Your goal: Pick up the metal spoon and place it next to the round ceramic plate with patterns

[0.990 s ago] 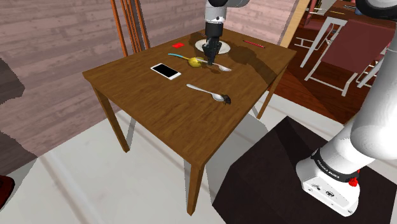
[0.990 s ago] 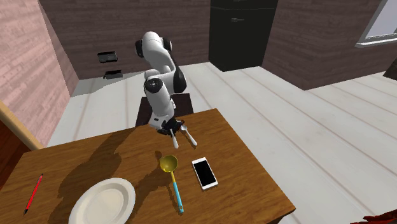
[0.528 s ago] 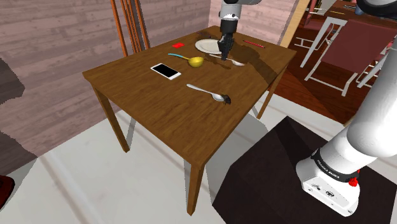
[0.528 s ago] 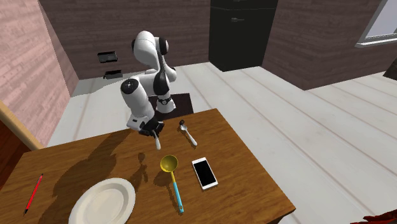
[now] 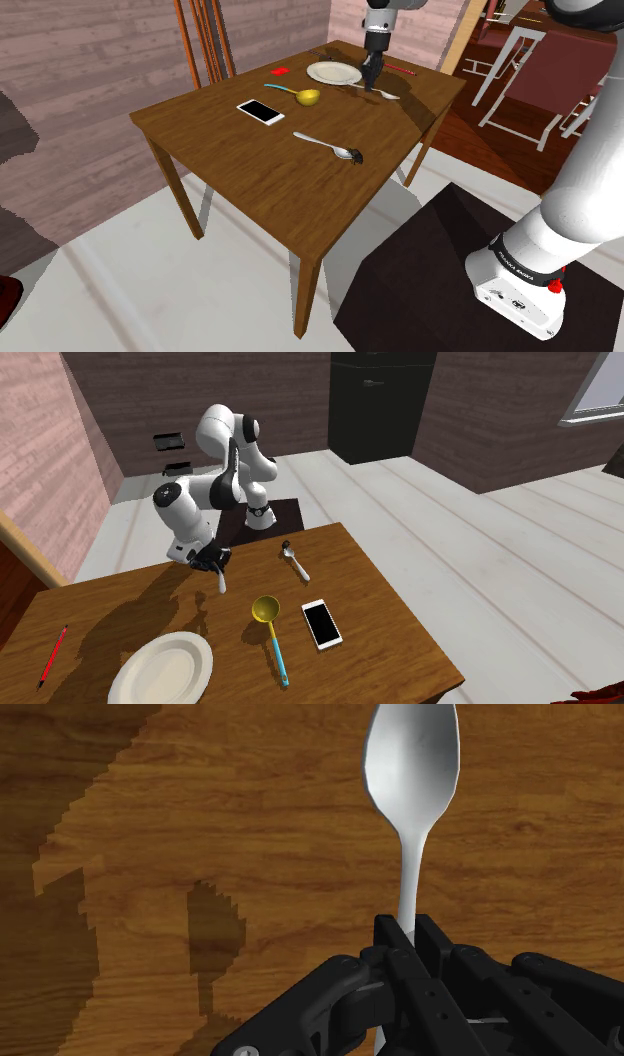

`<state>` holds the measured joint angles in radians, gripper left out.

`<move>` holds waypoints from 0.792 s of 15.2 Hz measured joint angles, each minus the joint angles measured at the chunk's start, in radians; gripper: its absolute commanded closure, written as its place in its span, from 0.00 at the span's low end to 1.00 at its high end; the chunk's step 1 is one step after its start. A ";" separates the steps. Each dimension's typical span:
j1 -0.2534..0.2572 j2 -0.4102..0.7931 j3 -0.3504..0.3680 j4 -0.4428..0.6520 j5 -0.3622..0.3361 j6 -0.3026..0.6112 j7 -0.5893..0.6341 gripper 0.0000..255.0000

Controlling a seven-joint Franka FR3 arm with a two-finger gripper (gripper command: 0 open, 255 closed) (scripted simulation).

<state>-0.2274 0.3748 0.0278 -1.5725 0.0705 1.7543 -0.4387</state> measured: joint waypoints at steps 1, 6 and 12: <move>-0.001 0.004 0.000 -0.008 0.000 0.012 -0.002 1.00; -0.001 0.024 -0.001 -0.045 0.000 0.068 -0.008 1.00; 0.000 0.048 -0.001 -0.087 0.001 0.135 -0.012 1.00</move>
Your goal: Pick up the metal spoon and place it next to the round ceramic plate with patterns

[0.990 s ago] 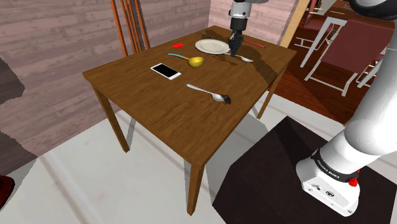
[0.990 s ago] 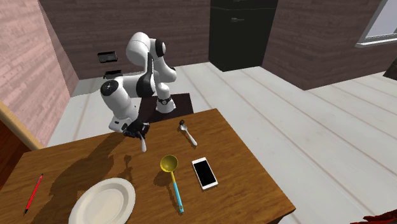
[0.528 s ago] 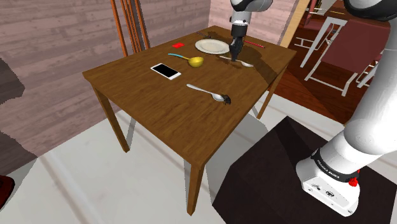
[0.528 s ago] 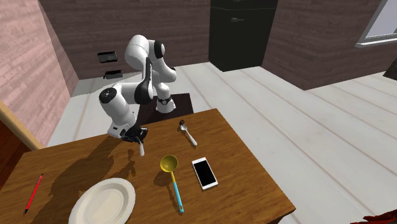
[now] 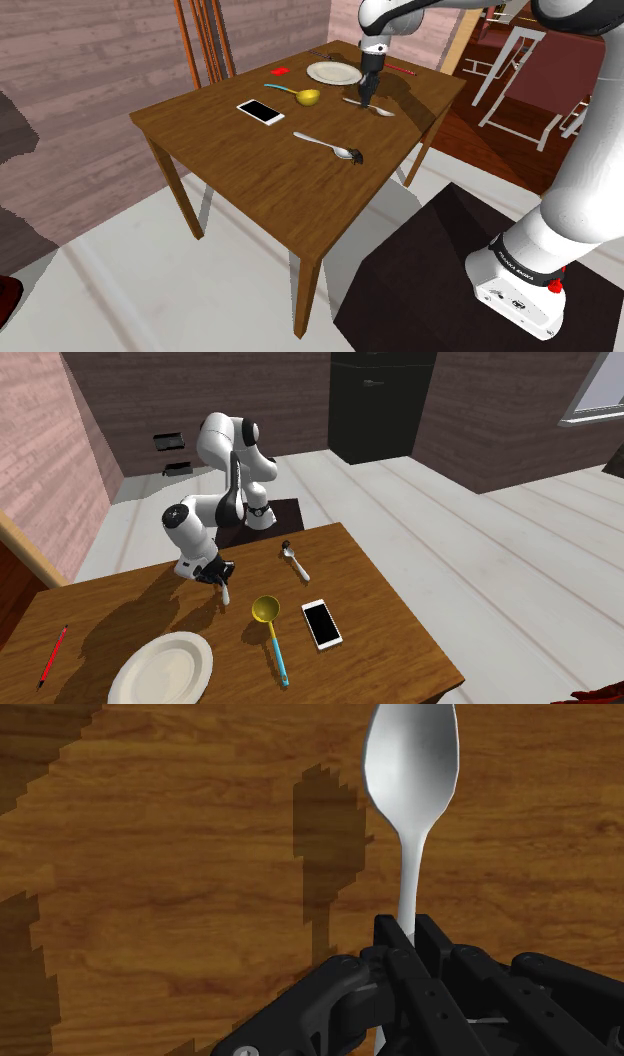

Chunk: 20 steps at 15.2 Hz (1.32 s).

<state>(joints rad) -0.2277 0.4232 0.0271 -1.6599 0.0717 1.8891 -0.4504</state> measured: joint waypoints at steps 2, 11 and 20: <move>0.000 0.003 0.000 -0.003 0.000 0.006 -0.001 1.00; 0.000 0.004 0.000 -0.003 0.000 0.008 -0.001 0.00; -0.004 -0.005 -0.002 0.109 -0.002 -0.112 0.002 0.00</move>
<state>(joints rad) -0.2320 0.4183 0.0251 -1.5513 0.0693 1.7767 -0.4482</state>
